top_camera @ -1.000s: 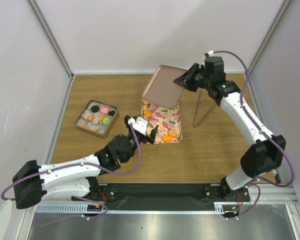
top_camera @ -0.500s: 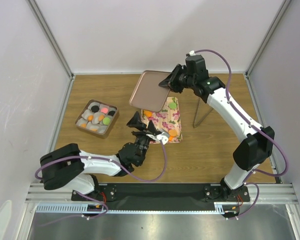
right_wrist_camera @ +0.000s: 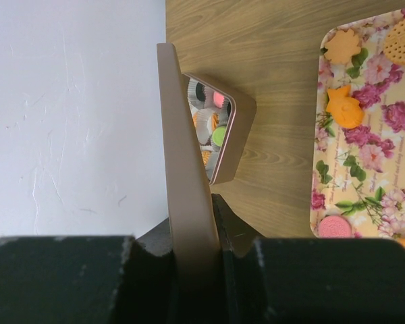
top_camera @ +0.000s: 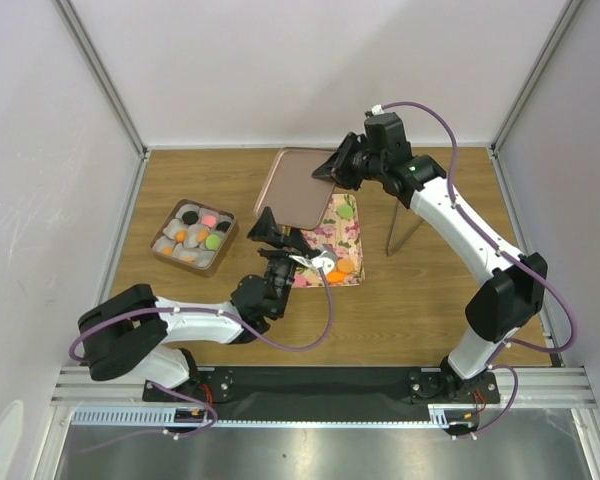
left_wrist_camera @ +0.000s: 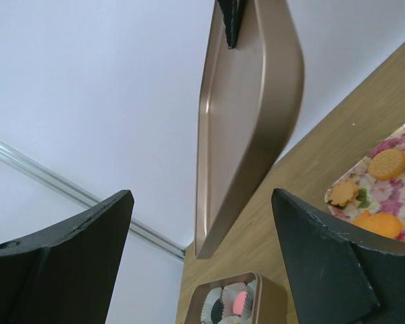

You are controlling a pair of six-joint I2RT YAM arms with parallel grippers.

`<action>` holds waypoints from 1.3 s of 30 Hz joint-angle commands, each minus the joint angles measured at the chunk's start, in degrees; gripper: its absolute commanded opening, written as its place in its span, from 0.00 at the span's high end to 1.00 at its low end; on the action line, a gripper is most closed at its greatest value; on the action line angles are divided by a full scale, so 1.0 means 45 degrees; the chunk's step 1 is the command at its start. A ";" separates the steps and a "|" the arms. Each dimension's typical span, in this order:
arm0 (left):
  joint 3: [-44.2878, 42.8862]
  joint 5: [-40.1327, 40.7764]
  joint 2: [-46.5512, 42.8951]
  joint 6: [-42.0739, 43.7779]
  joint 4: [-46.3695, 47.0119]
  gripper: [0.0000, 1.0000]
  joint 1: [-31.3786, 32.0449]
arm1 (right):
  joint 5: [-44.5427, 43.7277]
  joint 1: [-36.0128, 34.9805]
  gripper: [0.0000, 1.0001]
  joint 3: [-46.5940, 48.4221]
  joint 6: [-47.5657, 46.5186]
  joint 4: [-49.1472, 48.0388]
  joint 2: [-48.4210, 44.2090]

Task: Pack the cookies

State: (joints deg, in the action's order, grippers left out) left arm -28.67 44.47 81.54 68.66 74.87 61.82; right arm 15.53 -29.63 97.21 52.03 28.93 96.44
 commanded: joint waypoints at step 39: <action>-0.1189 -0.2010 -0.0793 0.0349 0.4516 0.99 -0.0828 | 0.0163 -0.0311 0.76 0.0097 -0.0566 -0.0628 -0.0534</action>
State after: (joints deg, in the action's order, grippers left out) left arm -31.42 35.35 82.28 73.23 71.99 58.52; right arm 17.17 -30.70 96.60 52.34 26.65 96.31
